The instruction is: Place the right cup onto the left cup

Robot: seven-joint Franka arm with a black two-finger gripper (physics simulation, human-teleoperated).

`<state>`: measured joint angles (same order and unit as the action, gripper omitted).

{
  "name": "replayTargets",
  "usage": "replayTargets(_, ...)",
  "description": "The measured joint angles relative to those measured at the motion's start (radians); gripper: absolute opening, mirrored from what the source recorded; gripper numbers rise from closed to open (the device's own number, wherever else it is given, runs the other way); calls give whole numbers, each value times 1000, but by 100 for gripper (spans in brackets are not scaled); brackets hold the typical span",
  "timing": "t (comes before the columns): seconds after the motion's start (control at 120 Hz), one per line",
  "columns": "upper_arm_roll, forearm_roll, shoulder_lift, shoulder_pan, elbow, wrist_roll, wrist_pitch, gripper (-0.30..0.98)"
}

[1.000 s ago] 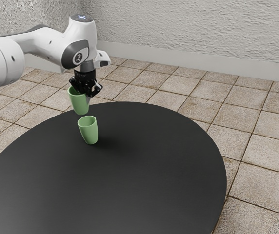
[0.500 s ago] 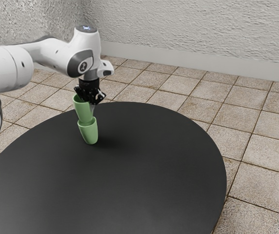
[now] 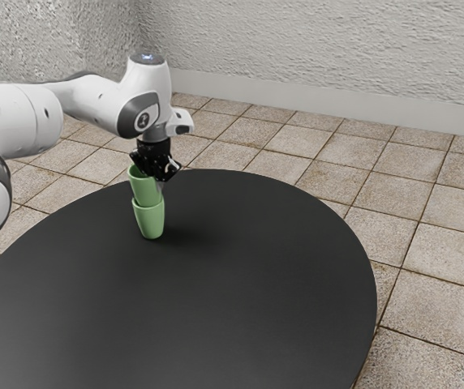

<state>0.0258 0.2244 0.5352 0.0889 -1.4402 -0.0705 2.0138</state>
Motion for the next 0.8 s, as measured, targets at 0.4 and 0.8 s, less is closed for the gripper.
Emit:
replayTargets(0.4,0,-15,2,-1,-10,14,10,16)
replayTargets(0.8,0,-17,-48,-4,-28,25,-10,39)
